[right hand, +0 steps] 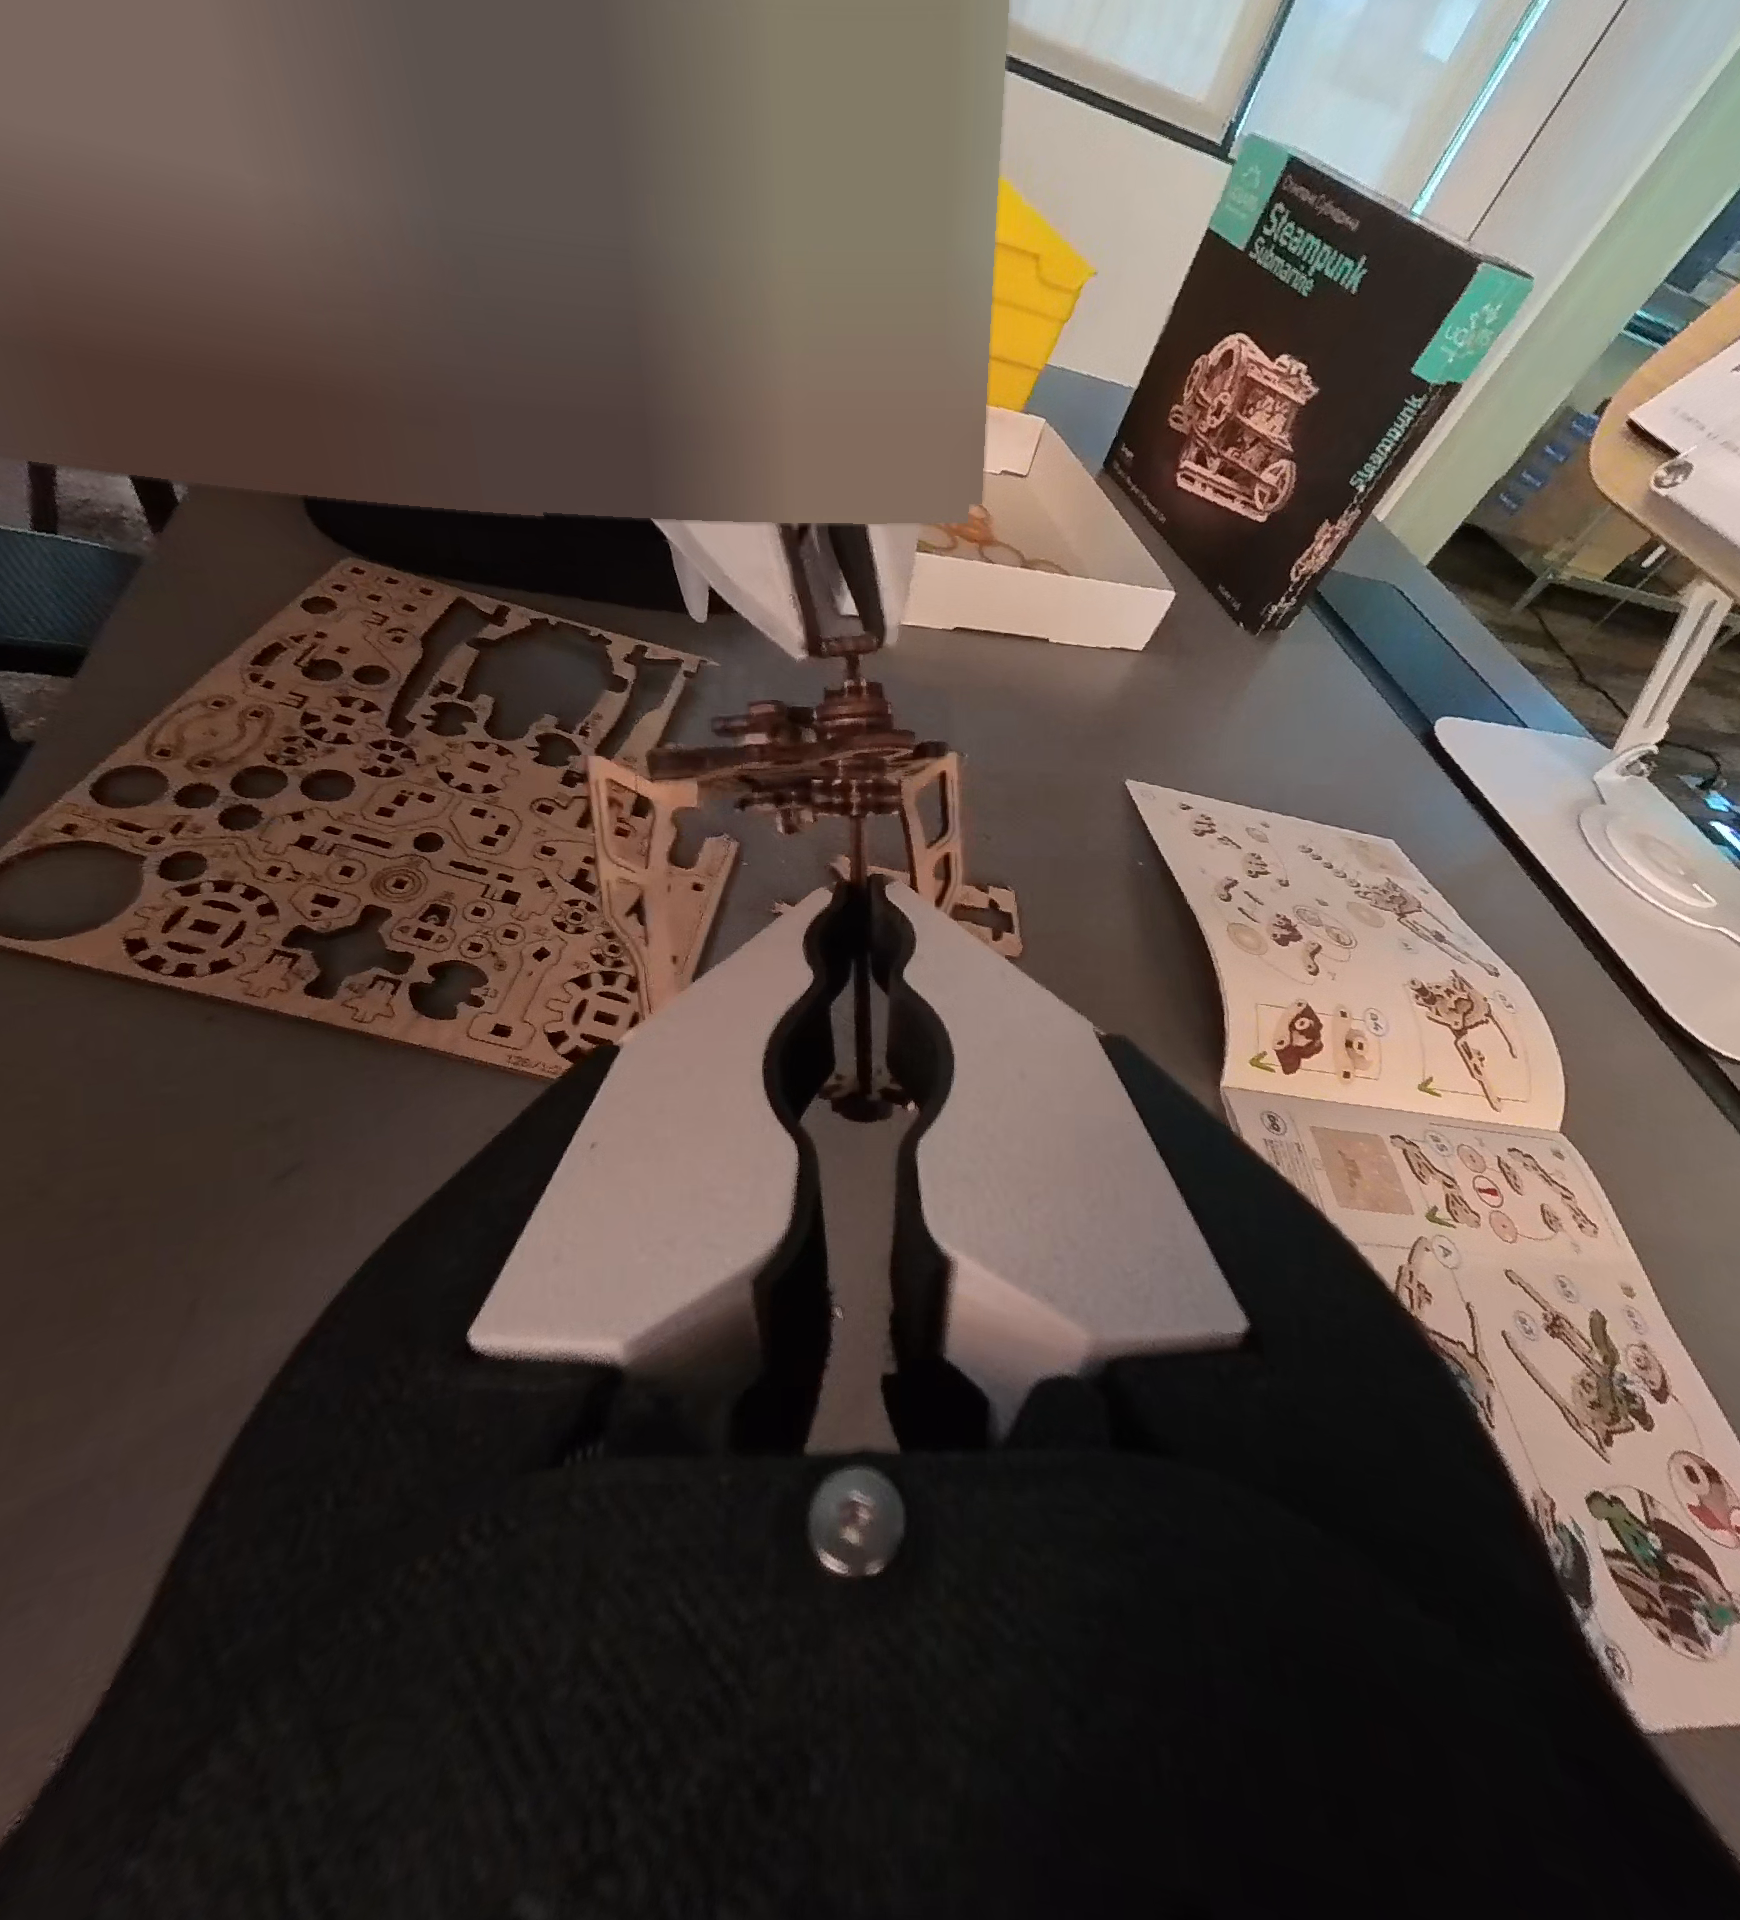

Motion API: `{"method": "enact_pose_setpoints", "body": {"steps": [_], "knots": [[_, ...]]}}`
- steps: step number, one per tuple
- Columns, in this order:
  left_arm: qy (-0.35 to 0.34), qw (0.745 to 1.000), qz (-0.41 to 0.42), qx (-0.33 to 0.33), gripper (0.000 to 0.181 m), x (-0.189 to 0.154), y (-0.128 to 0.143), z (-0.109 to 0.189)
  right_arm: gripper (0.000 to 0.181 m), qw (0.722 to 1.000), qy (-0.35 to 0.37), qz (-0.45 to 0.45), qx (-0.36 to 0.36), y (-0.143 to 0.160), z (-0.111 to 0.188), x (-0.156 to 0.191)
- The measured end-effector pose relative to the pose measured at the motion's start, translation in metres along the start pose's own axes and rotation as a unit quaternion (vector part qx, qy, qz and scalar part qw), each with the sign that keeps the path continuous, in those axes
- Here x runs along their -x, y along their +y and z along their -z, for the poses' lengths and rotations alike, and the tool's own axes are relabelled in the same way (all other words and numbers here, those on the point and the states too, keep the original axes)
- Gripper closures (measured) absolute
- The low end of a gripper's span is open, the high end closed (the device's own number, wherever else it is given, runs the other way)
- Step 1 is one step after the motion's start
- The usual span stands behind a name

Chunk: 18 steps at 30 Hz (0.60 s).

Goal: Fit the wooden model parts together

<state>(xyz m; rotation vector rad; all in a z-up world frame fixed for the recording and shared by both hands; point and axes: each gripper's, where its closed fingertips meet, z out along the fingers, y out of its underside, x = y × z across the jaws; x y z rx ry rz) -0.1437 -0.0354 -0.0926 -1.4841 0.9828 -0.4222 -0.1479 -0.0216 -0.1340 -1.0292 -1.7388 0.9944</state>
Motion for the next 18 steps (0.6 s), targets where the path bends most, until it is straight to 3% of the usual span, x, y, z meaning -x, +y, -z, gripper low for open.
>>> {"method": "enact_pose_setpoints", "body": {"steps": [18], "knots": [[0.037,0.999,-0.009,-0.035,0.173,-0.012,-0.010,0.007,0.181,0.999,-0.035,0.000,-0.033,-0.012,0.000,0.013]]}}
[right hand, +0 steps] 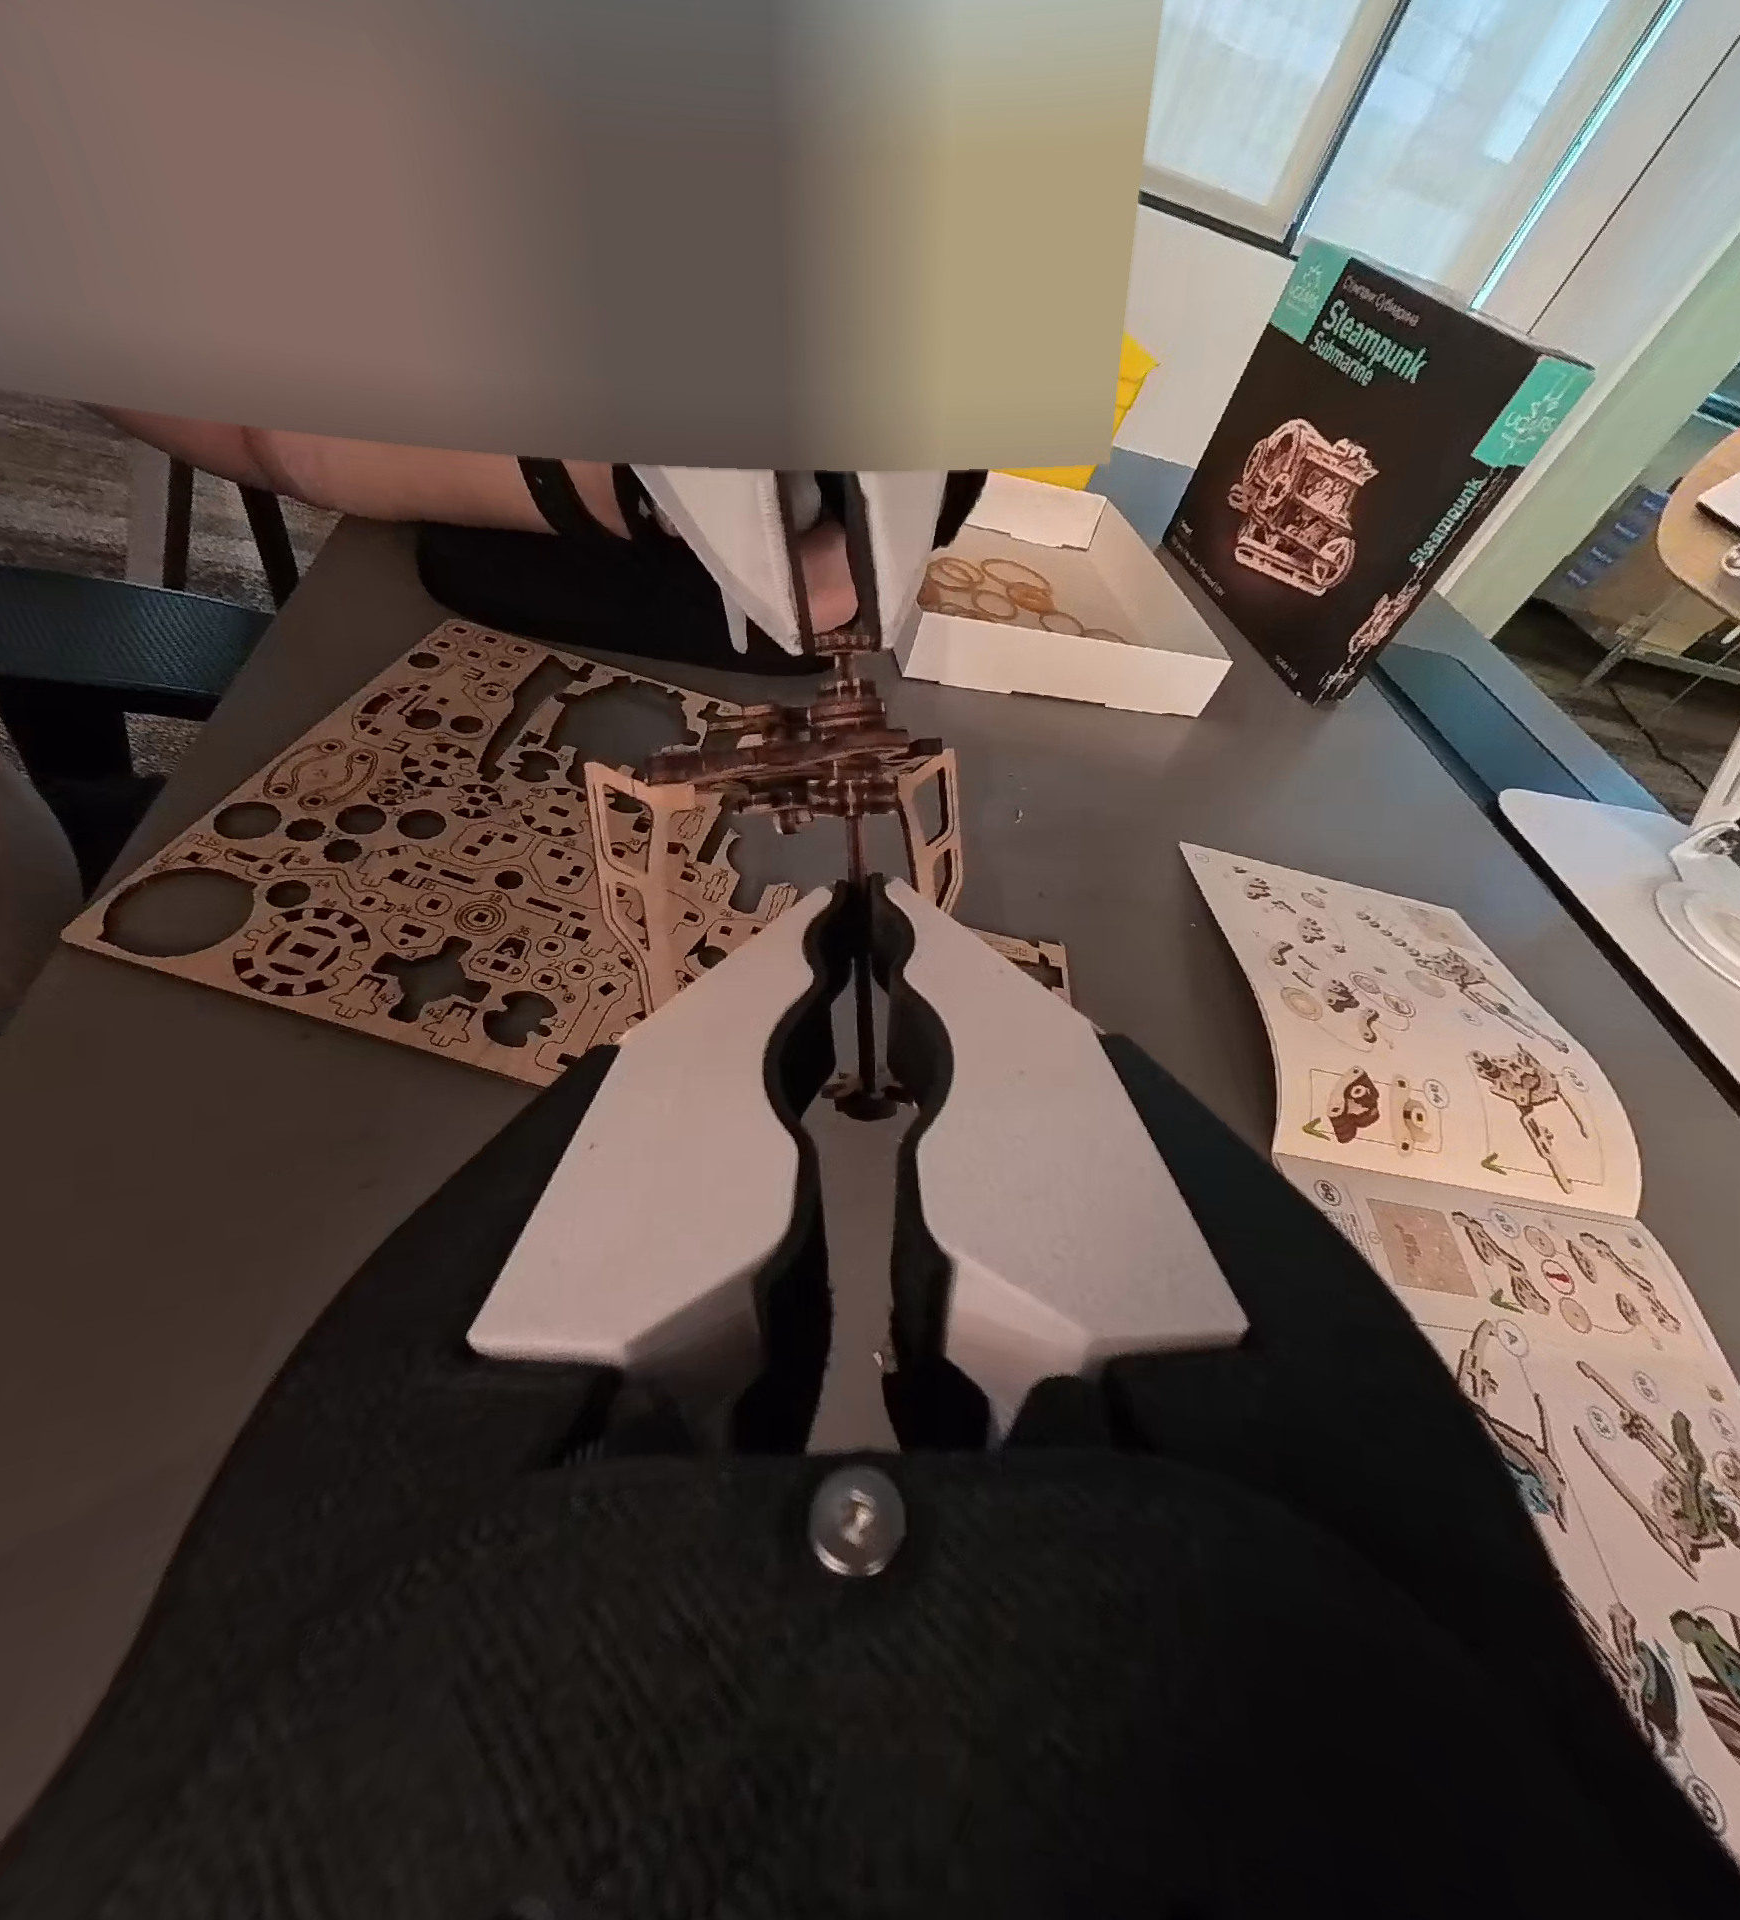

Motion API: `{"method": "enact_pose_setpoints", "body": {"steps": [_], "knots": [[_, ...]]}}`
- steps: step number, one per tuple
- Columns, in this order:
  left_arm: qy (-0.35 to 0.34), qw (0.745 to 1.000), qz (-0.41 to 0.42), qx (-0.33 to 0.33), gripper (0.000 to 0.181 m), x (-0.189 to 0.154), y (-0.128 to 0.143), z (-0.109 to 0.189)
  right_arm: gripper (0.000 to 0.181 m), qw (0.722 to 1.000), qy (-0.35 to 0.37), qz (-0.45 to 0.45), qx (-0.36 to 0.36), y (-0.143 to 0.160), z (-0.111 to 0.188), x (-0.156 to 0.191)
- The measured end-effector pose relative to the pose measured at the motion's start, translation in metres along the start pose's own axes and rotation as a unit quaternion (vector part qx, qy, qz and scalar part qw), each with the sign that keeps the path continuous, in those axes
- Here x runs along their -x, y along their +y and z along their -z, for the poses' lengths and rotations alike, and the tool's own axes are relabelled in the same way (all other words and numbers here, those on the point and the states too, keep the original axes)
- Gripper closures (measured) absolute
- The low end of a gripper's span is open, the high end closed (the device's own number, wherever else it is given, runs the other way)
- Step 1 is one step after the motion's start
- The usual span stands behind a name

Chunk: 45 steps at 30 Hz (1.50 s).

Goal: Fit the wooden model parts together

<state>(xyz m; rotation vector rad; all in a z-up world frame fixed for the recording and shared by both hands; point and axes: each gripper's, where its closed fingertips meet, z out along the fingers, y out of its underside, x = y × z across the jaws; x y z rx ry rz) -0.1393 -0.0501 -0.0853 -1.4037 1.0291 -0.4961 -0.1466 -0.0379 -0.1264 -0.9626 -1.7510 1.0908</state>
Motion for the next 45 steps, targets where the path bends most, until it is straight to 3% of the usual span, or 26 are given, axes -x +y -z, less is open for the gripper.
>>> {"method": "enact_pose_setpoints", "body": {"steps": [15,25,45], "knots": [[0.004,0.999,0.033,-0.021,0.173,0.002,-0.006,0.002,0.181,1.000,-0.005,-0.014,-0.022,-0.007,0.003,-0.001],[-0.006,0.997,0.075,0.028,0.174,0.012,0.010,0.000,0.181,0.999,0.008,-0.048,0.015,0.007,-0.001,-0.007],[0.022,0.979,0.176,-0.102,0.173,0.019,-0.022,0.007,0.181,0.992,-0.004,-0.090,-0.083,-0.026,0.006,-0.006]]}}
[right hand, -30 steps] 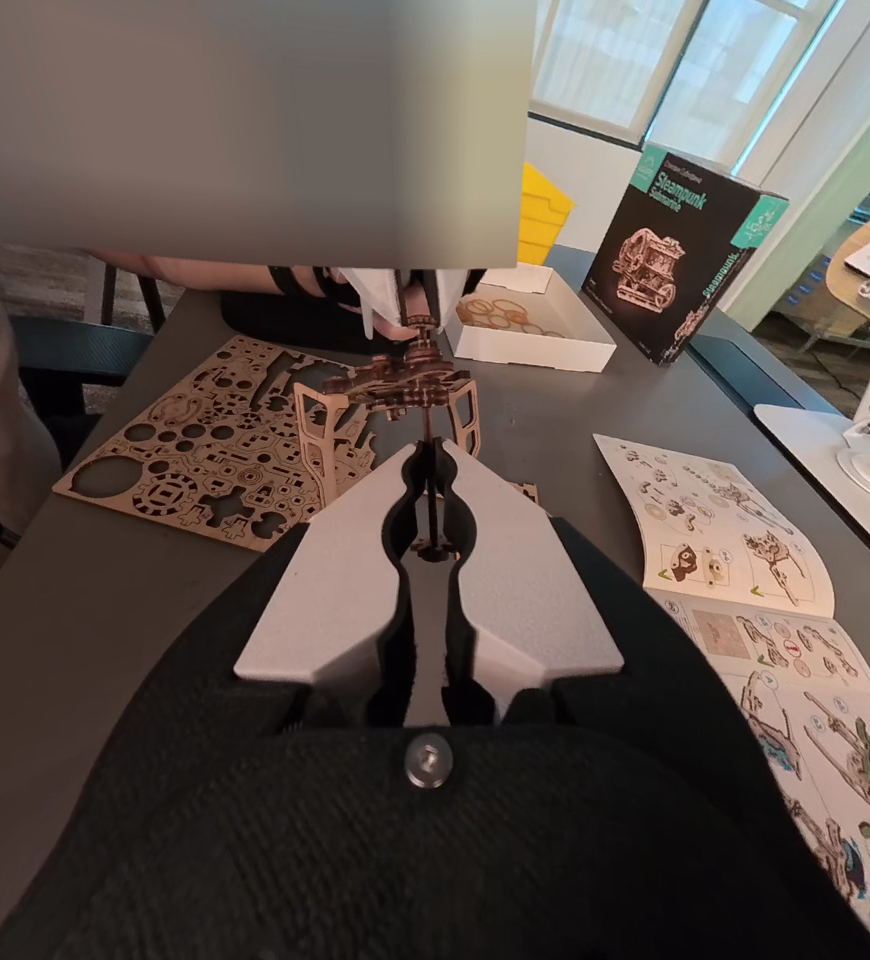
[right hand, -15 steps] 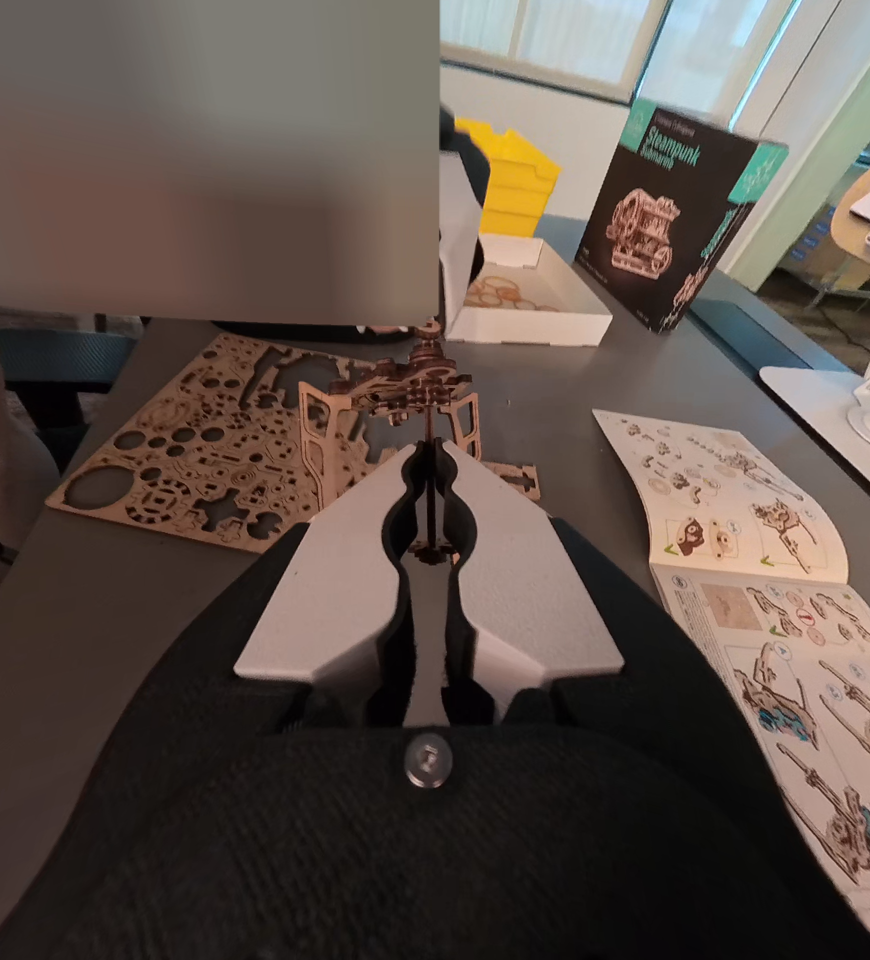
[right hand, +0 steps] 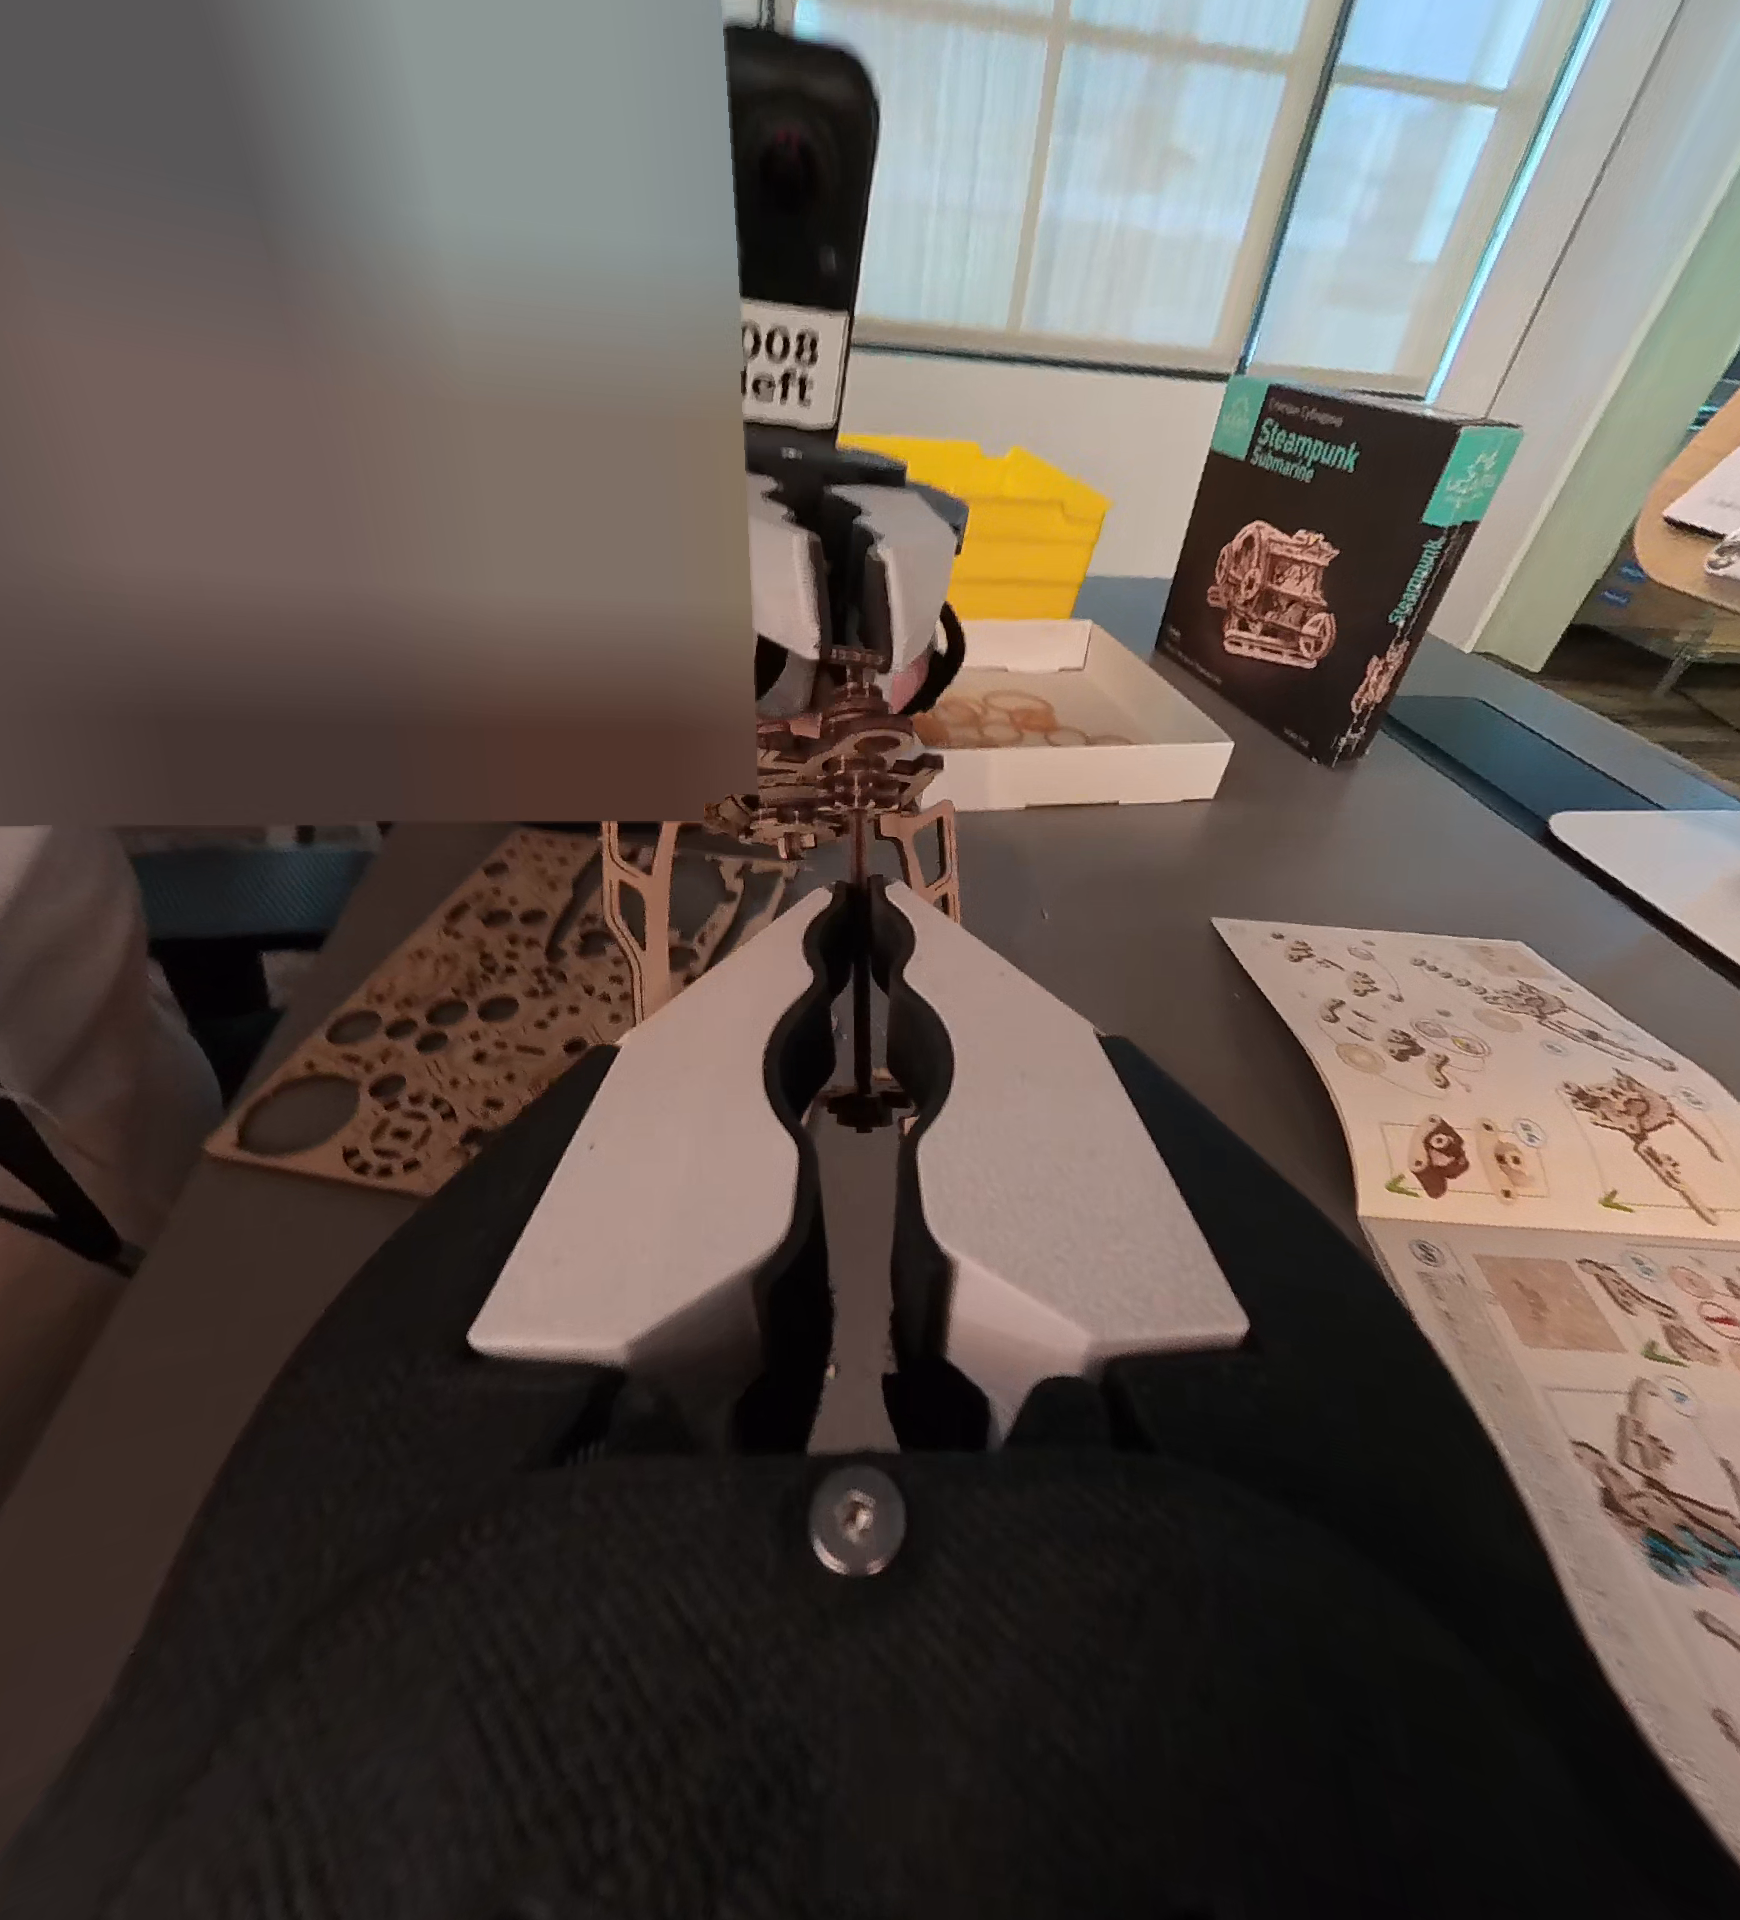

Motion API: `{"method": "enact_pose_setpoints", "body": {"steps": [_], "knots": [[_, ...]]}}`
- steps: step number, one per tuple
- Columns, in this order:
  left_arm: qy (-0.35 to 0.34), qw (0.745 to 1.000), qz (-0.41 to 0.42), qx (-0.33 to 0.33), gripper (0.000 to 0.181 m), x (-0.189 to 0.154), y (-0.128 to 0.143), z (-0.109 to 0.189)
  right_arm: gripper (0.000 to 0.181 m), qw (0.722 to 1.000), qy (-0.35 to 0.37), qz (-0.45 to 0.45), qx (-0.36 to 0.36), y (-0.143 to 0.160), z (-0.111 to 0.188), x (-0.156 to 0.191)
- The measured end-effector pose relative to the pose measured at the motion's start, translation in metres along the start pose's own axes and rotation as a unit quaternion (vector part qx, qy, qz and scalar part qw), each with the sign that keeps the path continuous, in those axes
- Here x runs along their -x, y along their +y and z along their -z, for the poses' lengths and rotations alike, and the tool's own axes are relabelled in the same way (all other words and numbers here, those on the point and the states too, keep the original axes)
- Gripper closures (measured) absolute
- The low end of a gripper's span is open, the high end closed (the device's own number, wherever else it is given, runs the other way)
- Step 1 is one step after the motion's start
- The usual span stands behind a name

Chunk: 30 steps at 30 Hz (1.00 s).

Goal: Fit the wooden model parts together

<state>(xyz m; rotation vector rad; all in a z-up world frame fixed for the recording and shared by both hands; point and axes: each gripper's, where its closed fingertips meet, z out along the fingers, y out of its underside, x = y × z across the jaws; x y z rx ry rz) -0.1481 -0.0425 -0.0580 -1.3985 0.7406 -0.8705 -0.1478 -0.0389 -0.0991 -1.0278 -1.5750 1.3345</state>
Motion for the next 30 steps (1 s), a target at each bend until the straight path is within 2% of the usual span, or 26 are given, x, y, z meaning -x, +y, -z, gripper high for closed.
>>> {"method": "enact_pose_setpoints", "body": {"steps": [10,18,22,25,30], "knots": [[-0.022,1.000,0.017,0.007,0.173,0.010,0.002,0.001,0.180,0.999,0.016,-0.028,0.005,0.002,-0.001,-0.007],[-0.052,0.997,0.056,-0.031,0.173,0.020,-0.005,0.002,0.181,0.994,0.026,-0.097,-0.031,-0.004,-0.007,-0.012],[-0.079,0.995,0.056,-0.027,0.173,0.027,-0.003,0.003,0.181,0.990,0.037,-0.128,-0.042,-0.002,-0.009,-0.018],[-0.085,0.995,0.053,-0.022,0.174,0.028,-0.002,0.004,0.181,0.991,0.046,-0.121,-0.042,-0.002,-0.010,-0.020],[-0.061,0.996,0.049,-0.039,0.174,0.019,-0.009,0.003,0.181,0.995,0.064,-0.057,-0.045,-0.008,-0.008,-0.017]]}}
